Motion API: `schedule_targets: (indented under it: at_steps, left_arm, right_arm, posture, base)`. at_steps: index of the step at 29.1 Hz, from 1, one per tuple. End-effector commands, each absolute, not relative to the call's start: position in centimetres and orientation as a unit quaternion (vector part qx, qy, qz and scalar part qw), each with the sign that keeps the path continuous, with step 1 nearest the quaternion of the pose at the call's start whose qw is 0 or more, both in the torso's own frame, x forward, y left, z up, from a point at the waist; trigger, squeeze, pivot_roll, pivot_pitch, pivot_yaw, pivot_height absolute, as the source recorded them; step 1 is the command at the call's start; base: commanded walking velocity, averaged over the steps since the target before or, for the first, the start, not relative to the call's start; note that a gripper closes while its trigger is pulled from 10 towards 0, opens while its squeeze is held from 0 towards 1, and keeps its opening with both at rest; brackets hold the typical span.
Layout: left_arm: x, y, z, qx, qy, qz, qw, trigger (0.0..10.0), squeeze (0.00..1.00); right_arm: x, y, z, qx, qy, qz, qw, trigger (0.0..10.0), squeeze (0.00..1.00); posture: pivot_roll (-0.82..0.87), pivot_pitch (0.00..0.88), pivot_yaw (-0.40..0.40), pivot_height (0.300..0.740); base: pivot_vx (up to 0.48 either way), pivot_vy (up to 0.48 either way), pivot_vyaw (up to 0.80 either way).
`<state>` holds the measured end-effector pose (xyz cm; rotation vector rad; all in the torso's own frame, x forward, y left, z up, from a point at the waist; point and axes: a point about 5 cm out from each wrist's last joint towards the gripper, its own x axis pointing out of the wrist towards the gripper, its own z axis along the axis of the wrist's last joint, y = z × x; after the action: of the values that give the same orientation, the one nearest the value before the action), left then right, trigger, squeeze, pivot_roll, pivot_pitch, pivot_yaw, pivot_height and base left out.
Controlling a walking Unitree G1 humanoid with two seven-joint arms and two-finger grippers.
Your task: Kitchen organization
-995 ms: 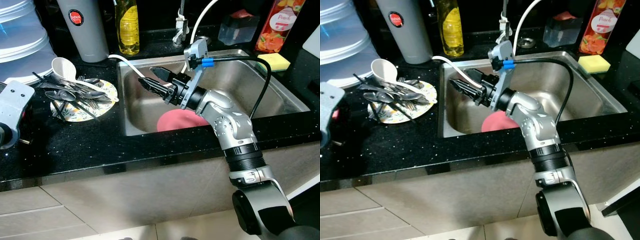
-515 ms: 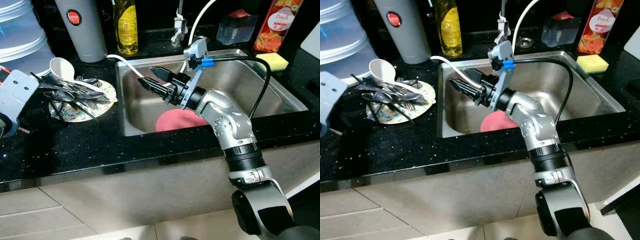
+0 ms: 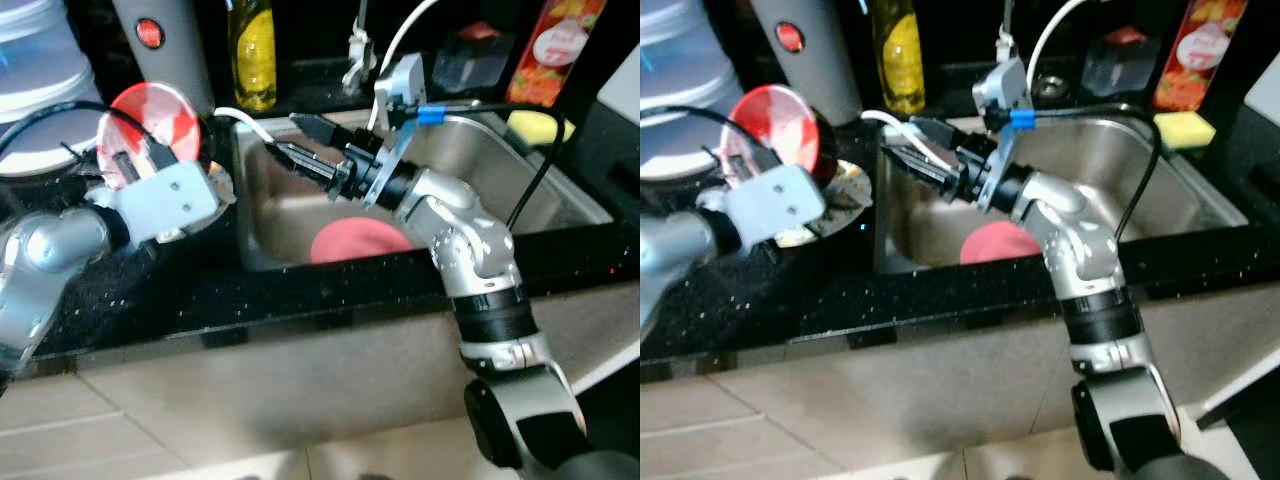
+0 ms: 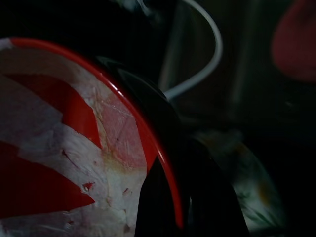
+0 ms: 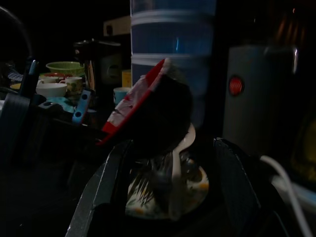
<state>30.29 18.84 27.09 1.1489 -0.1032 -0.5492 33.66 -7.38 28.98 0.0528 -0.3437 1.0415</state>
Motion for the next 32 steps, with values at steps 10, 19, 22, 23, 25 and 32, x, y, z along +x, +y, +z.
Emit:
schedule_targets:
  at_steps: [10, 19, 22, 23, 25, 32]
  left_arm:
    - [33.3, 14.8, 24.5, 0.631, -0.068, -0.261, 0.727, 10.0, 0.0]
    - [34.4, 13.1, 23.7, 0.635, -0.084, -0.274, 0.717, 10.0, 0.0]
    - [34.6, 13.3, 23.9, 0.621, -0.086, -0.268, 0.732, 10.0, 0.0]
    - [34.7, 13.5, 24.3, 0.606, -0.088, -0.261, 0.746, 10.0, 0.0]
    - [34.8, 14.1, 25.0, 0.575, -0.092, -0.247, 0.775, 10.0, 0.0]
    - [34.4, 15.7, 27.3, 0.432, -0.12, -0.215, 0.868, 10.0, 0.0]
  right_arm:
    - [36.5, -8.5, 28.5, 0.074, -0.094, 0.36, 0.925, 10.0, 0.0]
    - [37.0, -7.9, 28.4, 0.111, -0.067, 0.365, 0.922, 10.0, 0.0]
    - [37.4, -8.4, 28.5, 0.131, -0.063, 0.352, 0.924, 10.0, 0.0]
    - [37.6, -8.9, 28.6, 0.143, -0.064, 0.344, 0.926, 10.0, 0.0]
    - [37.9, -9.7, 28.8, 0.158, -0.071, 0.33, 0.928, 10.0, 0.0]
    - [38.1, -12.2, 28.3, 0.201, -0.07, 0.288, 0.934, 10.0, 0.0]
  posture:
    - [-0.04, 0.0, 0.051, 0.74]
    - [-0.04, 0.0, 0.047, 0.74]
    - [-0.04, 0.0, 0.047, 0.74]
    - [-0.04, 0.0, 0.048, 0.74]
    - [-0.04, 0.0, 0.049, 0.74]
    - [-0.04, 0.0, 0.041, 0.74]
  base:
    - [0.0, 0.0, 0.0]
    - [0.0, 0.0, 0.0]
    - [0.0, 0.0, 0.0]
    - [0.0, 0.0, 0.0]
    - [0.0, 0.0, 0.0]
    - [0.0, 0.0, 0.0]
